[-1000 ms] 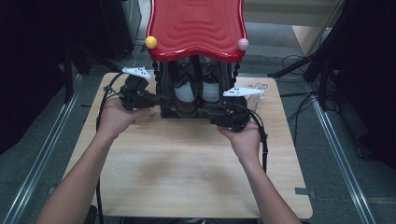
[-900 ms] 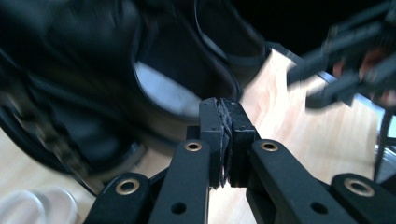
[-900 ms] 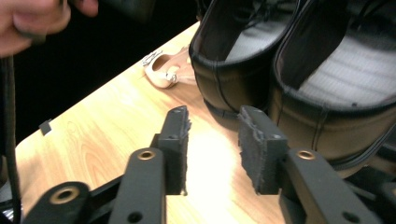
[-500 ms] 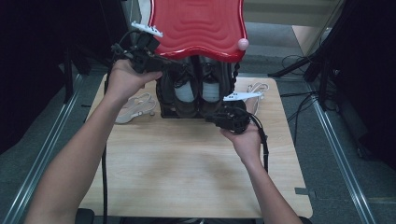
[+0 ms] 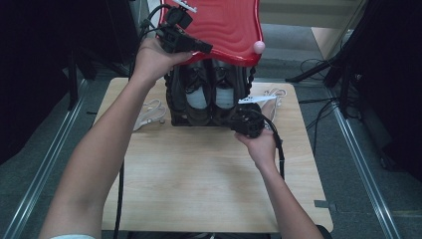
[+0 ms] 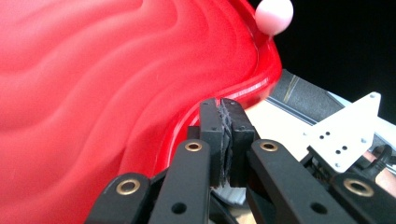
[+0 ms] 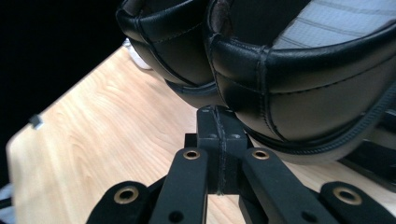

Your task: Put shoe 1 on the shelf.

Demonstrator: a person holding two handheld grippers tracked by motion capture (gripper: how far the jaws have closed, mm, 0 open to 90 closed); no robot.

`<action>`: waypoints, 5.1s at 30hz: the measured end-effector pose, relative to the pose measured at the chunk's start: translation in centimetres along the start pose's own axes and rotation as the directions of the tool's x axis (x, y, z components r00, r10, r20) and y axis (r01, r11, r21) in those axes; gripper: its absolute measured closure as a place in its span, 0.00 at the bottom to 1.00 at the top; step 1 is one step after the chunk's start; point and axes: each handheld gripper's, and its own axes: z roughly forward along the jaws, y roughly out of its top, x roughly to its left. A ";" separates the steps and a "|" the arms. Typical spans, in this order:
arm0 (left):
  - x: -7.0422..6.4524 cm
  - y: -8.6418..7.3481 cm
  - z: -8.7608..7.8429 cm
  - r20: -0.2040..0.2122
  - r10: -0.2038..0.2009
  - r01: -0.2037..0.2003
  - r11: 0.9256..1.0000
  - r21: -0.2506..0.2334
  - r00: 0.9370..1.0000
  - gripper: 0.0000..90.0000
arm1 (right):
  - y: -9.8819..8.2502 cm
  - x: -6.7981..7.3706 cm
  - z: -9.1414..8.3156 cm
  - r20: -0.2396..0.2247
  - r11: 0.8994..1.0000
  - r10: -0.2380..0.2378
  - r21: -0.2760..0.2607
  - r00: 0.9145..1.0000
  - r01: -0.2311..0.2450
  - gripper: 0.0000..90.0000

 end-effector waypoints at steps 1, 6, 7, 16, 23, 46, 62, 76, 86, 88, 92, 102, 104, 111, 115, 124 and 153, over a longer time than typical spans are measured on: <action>0.1 0.2 0.3 0.000 0.005 -0.005 1.000 0.004 1.000 0.99 | 0.0 0.0 0.1 0.000 1.000 -0.002 -0.002 1.000 0.002 1.00; 0.9 0.9 1.1 -0.017 0.007 -0.007 1.000 0.022 1.000 0.99 | 0.2 -0.1 0.1 0.002 1.000 -0.010 0.002 1.000 0.010 1.00; 1.1 0.9 1.2 -0.014 0.001 -0.001 1.000 0.018 1.000 0.99 | 0.2 -0.1 0.1 0.004 1.000 -0.010 -0.001 1.000 0.010 1.00; 1.9 0.7 2.0 -0.011 -0.031 0.031 1.000 0.003 0.999 1.00 | 0.8 -0.5 0.3 0.015 1.000 -0.005 -0.027 1.000 0.005 1.00; 1.8 0.7 2.0 -0.013 -0.029 0.029 1.000 0.000 0.999 1.00 | 1.4 -0.8 0.5 0.039 0.999 -0.008 -0.032 0.999 0.009 1.00; 2.0 0.6 2.0 -0.004 -0.035 0.035 0.999 0.002 0.999 1.00 | 1.9 -2.8 0.0 0.141 0.987 0.029 -0.161 0.990 -0.006 1.00; 2.2 0.5 1.9 0.010 -0.045 0.045 0.999 -0.002 0.999 1.00 | 1.1 -1.0 0.0 0.070 0.996 -0.007 -0.093 0.998 0.014 1.00; 2.2 0.4 2.0 0.011 -0.048 0.049 0.999 -0.012 0.999 1.00 | 0.7 2.5 2.6 -0.016 0.994 -0.103 -0.031 0.995 0.102 1.00; 2.3 0.4 1.9 0.013 -0.051 0.052 0.999 -0.012 0.999 1.00 | 1.8 3.1 3.2 -0.047 0.992 -0.114 -0.051 0.992 0.112 1.00; 2.2 0.3 1.9 0.012 -0.053 0.053 0.998 -0.015 0.999 1.00 | 2.1 3.1 3.4 -0.047 0.993 -0.106 -0.052 0.993 0.104 1.00; 2.2 0.3 1.9 0.010 -0.053 0.053 0.998 -0.018 0.999 1.00 | 3.0 3.2 3.9 -0.035 0.994 -0.103 -0.040 0.994 0.102 1.00; 2.2 0.3 1.9 0.008 -0.049 0.049 0.999 -0.019 0.999 1.00 | 5.2 3.1 5.8 0.000 0.995 -0.082 -0.059 0.997 0.082 1.00; 2.2 0.3 1.9 0.007 -0.048 0.048 0.999 -0.019 0.999 1.00 | 5.6 2.9 6.2 0.003 0.995 -0.072 -0.061 0.997 0.072 1.00; 2.1 0.2 1.8 0.005 -0.048 0.048 0.999 -0.019 0.999 1.00 | 6.9 2.9 7.6 0.017 0.998 -0.045 -0.044 0.999 0.045 1.00; 2.1 0.2 1.8 0.001 -0.047 0.047 0.999 -0.022 0.999 1.00 | 7.0 3.1 8.3 0.007 0.999 -0.042 -0.033 0.999 0.042 1.00; 2.1 0.2 1.2 0.013 -0.095 0.095 0.995 -0.018 0.995 0.93 | 5.9 3.4 6.9 -0.019 0.998 -0.063 -0.022 0.998 0.063 1.00; -2.3 -5.5 -3.2 0.065 -0.081 0.078 0.995 0.058 0.995 0.52 | -2.0 2.7 -0.2 -0.024 0.993 -0.115 -0.031 0.993 0.114 0.57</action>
